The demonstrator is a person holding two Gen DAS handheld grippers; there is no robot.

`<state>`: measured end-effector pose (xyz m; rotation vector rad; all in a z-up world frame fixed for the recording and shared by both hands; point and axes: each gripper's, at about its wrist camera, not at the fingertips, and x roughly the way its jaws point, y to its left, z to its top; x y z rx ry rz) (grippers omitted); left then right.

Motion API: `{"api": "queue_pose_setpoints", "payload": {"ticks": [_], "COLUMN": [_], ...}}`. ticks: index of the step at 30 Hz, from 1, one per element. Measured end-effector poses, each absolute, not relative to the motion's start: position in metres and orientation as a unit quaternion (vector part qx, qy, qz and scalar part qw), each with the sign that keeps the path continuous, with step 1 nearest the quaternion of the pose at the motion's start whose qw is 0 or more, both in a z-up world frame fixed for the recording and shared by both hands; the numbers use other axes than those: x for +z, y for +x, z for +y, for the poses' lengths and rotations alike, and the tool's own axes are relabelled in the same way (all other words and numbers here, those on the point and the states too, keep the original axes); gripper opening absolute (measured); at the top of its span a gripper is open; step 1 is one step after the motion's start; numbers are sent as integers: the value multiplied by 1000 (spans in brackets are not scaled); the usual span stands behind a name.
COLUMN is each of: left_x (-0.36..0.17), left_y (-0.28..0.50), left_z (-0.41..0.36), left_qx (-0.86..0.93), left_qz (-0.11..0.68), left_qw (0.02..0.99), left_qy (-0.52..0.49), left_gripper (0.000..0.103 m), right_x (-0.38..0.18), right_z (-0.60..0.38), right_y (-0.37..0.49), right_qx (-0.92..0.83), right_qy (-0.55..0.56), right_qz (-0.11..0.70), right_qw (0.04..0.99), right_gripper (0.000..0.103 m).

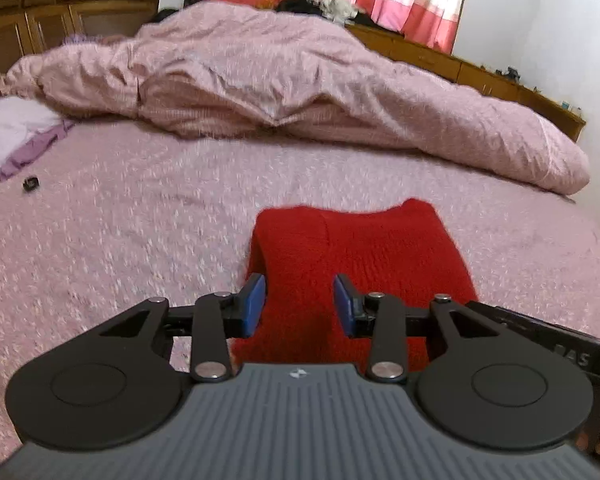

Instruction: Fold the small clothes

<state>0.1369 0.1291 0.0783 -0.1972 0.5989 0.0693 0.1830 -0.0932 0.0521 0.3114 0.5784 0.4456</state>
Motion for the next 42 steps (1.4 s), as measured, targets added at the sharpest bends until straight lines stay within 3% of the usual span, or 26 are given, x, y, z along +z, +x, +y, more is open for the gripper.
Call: {"api": "queue_pose_setpoints", "payload": {"ticks": [9,23,25,27,30,36,39,42], "left_x": [31,57,64,71,76,77,69,61], "left_y": [155,158,157,156,160,184,199,211], "left_z": [143,132,130,131,134,140,144,149], "left_qx": [49,47,43,40,46,31,19,16], "left_qz": [356,356,351,343,329,346,364,377], "left_qw": [921,928,930,933,937,931,921,914], "left_qy": [-149,-104,-102,-105,-110,-116,-135,-150], "left_gripper": [44,46,50,65,81,84,84,84], "right_x": [35,36,39,43,50,57,53,47], "right_z": [-85,-87,-89,-91,-97,-114,-122,-126], "right_y": [189,186,187,187,188,202,214,227], "right_qx": [223,231,228,222,225,218,210,210], "right_qy": [123,104,112,119,134,179,199,215], "right_qz": [301,288,292,297,299,301,302,314], "right_qw": [919,923,922,921,917,911,908,901], "right_gripper": [52,63,66,71,73,74,88,88]}}
